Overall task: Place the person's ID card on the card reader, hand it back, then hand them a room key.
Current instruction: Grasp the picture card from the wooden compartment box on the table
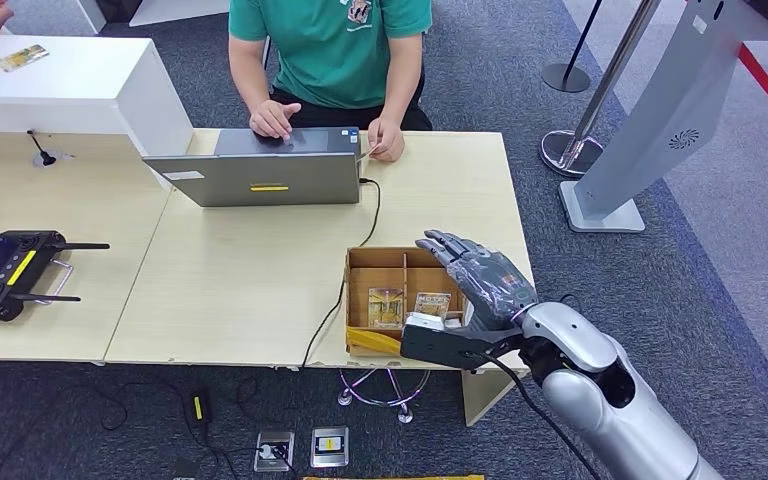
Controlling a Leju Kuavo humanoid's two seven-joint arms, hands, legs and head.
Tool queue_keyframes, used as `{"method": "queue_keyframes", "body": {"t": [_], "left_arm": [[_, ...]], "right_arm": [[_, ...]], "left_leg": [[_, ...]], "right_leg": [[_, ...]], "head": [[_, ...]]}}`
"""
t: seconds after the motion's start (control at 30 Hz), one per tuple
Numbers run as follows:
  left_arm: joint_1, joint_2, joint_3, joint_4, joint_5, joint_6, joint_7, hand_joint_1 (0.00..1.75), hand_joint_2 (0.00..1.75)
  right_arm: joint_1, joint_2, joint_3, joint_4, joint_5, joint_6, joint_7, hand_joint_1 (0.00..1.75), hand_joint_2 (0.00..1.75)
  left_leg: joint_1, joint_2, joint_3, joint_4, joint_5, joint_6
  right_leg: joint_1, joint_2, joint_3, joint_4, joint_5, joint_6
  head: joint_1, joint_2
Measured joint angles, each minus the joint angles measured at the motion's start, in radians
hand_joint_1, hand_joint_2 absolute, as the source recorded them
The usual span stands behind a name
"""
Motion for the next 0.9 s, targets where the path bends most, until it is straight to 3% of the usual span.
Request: {"method": "queue_keyframes", "body": {"t": [0.9], "left_arm": [[0.001,0.013,-0.002,-0.001,-0.024,-0.021,0.0,0.0,0.0]], "right_arm": [[0.015,0.006,0.012,0.1,0.081,-0.056,-0.005,0.0,1.75]], "left_leg": [[0.0,0.0,0.0,0.0,0.0,0.0]], "right_leg": [[0.0,0.0,0.0,0.0,0.0,0.0]], "head": [[0.0,0.0]]}}
